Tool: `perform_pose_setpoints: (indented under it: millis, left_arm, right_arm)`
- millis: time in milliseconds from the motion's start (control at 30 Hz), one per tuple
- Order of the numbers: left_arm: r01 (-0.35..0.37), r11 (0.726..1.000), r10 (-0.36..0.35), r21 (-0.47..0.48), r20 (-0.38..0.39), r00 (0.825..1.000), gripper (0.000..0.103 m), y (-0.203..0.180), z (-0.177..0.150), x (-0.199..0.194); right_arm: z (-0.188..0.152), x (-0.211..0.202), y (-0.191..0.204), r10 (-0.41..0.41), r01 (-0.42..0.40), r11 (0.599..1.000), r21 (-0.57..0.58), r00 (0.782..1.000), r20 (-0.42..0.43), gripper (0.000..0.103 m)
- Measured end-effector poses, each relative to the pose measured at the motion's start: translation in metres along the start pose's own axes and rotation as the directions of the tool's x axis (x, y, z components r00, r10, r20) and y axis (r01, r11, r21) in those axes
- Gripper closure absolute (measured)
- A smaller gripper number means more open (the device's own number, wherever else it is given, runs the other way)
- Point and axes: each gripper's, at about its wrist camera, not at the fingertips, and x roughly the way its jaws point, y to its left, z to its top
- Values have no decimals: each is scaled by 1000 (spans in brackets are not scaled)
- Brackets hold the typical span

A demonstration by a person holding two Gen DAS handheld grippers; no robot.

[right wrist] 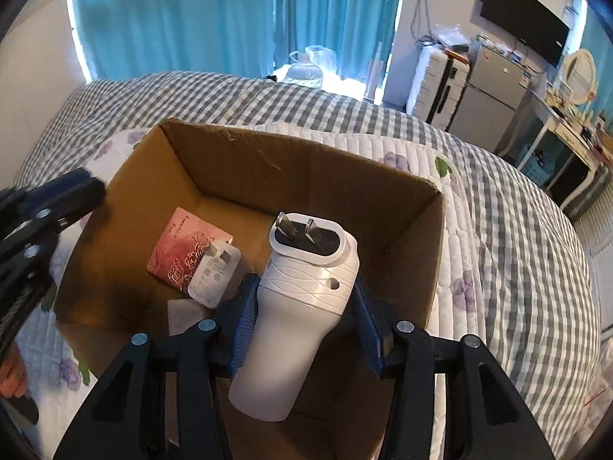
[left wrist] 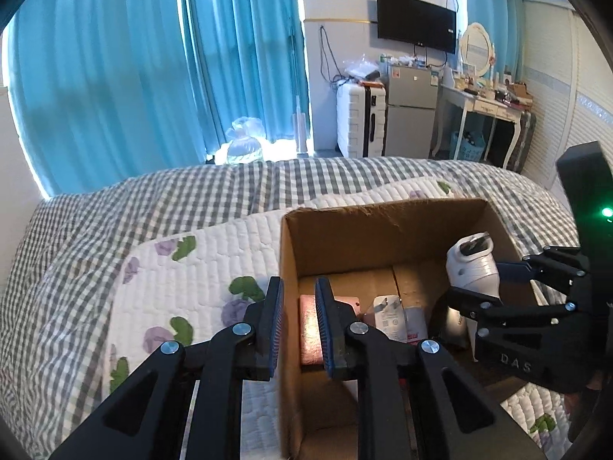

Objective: Organize rigid objects
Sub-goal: 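Place the card case and white dryer into the box, opening both tools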

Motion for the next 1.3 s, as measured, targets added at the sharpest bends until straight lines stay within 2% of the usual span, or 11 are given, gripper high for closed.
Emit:
perform_pose_setpoints:
  millis: [67,167,200,300,467,533,600,733,867,1000,1300]
  left_arm:
    - [-2,1000,2,-4,6,1000,83,2,-1,-10]
    - [-10,1000,11,-20,13,1000,83,5,-2,-31]
    - [-11,1000,11,-28,15,1000,78,7,-3,-40]
    - [-20,999,21,-50,36,999,34,9,-5,-69]
    - [-29,998,34,-59,91,995,21,12,-10,-129]
    - [-12,998,20,-61,120,993,9,14,-16,-151]
    - [-14,998,23,-64,139,990,6,16,-23,-167]
    - [-14,999,21,-49,141,990,0,13,-42,-187]
    - [-25,999,29,-38,111,993,0,6,-69,-187]
    - [-41,998,44,-47,70,997,0,-3,-95,-172]
    - [-54,995,51,-85,-37,998,0,-27,-135,-81]
  right_arm:
    - [-1,-10,-2,-23,23,1000,18,1000,9,36]
    - [-4,-40,-5,-70,70,997,14,997,26,36]
    - [-5,-55,-6,-89,88,996,16,995,36,36]
    - [-10,-101,-7,-122,121,993,14,990,75,36]
    - [-26,-172,6,-168,171,985,-8,977,128,35]
    - [-40,-200,13,-168,172,985,-12,975,145,28]
    - [-60,-223,19,-138,143,990,-16,977,160,19]
    - [-98,-241,23,-148,151,989,-10,980,133,13]
    - [-129,-242,24,-119,116,993,33,984,136,0]
    - [-148,-221,27,-118,112,992,53,982,147,0]
    - [-169,-114,15,-107,95,991,91,985,137,0]
